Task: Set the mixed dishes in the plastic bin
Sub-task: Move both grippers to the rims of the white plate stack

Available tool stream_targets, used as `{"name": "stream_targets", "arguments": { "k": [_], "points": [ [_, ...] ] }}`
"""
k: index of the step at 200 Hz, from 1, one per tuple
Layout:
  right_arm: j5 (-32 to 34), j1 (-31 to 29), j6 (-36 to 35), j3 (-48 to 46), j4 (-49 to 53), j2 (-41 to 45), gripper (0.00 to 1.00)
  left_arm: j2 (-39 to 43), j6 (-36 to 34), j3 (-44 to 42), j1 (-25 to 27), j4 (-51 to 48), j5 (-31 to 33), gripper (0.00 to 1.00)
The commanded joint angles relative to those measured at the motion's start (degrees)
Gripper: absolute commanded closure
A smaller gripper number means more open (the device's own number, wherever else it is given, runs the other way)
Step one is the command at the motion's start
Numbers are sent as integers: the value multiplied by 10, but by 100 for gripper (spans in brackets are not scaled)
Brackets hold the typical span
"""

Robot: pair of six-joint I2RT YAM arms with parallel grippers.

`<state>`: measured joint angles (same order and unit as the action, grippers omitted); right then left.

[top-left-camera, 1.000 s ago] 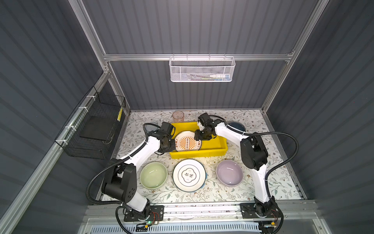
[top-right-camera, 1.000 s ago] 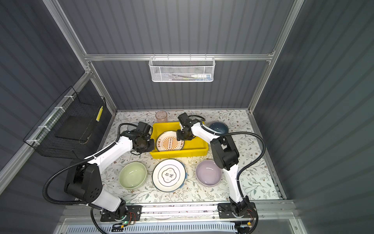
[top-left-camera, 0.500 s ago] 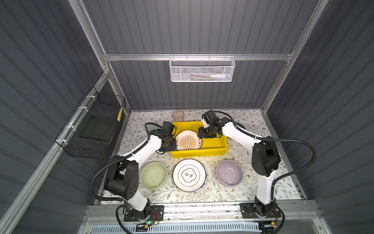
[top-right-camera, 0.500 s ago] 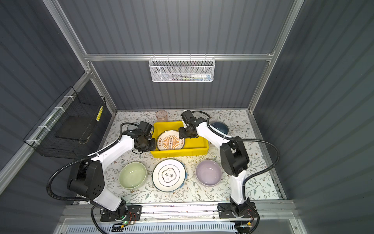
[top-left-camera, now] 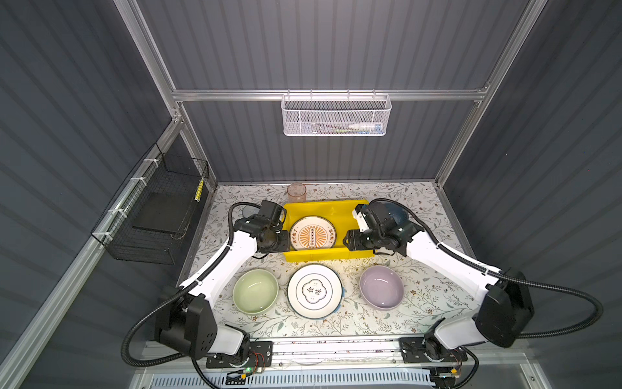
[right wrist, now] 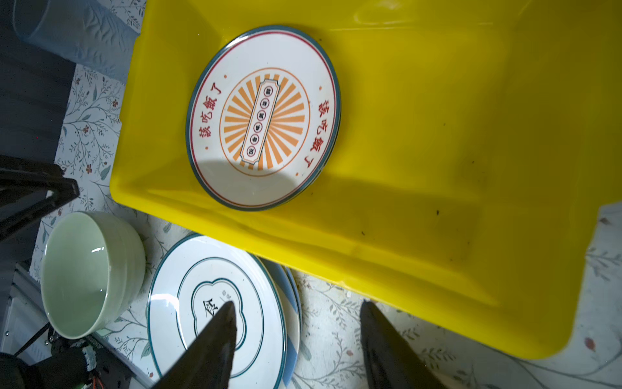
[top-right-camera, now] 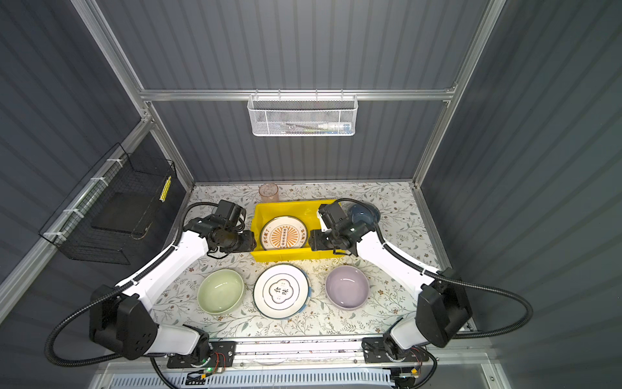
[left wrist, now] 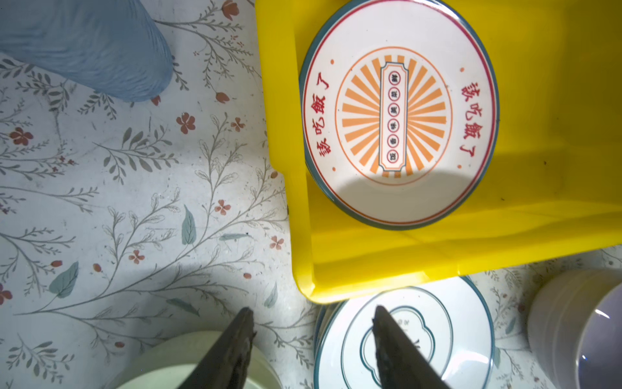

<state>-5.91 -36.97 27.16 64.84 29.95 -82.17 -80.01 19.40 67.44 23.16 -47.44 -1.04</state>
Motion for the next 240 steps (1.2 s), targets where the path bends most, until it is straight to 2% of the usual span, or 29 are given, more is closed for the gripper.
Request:
{"name": "stream_targets", "arguments": {
  "k": [1,13,59,123,159,196,240],
  "points": [
    [18,-21,22,-35,-18,37,41,22,-23,-19,2,-35,-47,42],
    [27,-32,25,-54,-25,56,42,33,-19,-35,10,-30,-62,43],
    [16,-59,47,-92,-26,79,42,60,31,-86,95,-34,-28,45],
    [17,-105,98,-147,-56,106,43,127,91,-190,152,-16,-1,47],
    [27,-129,130,-164,-74,82,44,132,111,-205,169,5,4,49],
    [25,-129,134,-151,-71,45,45,95,133,-199,170,28,24,53],
    [3,-130,153,-163,-105,15,51,54,141,-193,170,42,44,55]
  ]
}}
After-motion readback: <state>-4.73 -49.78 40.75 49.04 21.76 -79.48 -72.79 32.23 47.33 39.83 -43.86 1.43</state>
